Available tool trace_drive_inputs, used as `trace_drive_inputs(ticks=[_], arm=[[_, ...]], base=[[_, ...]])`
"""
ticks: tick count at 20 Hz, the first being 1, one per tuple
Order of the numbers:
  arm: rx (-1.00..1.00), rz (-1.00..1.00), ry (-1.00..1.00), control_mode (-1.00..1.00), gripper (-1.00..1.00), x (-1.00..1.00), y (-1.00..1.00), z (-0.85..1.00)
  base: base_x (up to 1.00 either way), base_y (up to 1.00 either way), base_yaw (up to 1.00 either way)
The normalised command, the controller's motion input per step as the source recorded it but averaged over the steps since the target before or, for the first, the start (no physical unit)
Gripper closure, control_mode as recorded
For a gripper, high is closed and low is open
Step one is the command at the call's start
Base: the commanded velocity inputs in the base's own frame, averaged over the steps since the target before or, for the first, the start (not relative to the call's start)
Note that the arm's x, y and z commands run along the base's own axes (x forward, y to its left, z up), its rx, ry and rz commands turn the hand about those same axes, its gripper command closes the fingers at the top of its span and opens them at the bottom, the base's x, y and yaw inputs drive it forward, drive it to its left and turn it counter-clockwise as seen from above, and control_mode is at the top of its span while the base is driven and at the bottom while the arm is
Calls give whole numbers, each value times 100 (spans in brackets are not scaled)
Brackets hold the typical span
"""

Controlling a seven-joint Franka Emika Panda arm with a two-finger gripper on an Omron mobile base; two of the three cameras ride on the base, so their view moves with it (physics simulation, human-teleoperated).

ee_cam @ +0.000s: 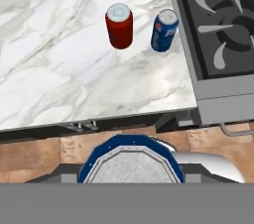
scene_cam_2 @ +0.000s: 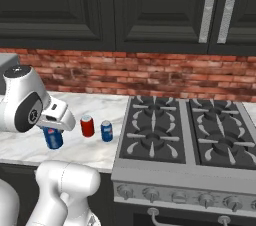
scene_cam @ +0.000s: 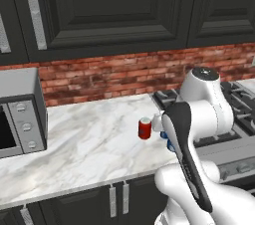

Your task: Four empty soda cans are scattered around the kitchen. Gather all the cans and cluster them next to the stove for recycling.

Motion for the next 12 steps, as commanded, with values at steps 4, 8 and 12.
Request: trace_drive_inputs(ticks=[4, 8, 12], arm=[[-5, -5, 0, -100, 100, 20, 6, -29], [0, -1, 0, -100, 100, 17, 0, -24], [0, 0, 0, -100, 100, 32, 0, -17]], base=[[0, 0, 0], [0, 0, 0], [0, 0, 0]])
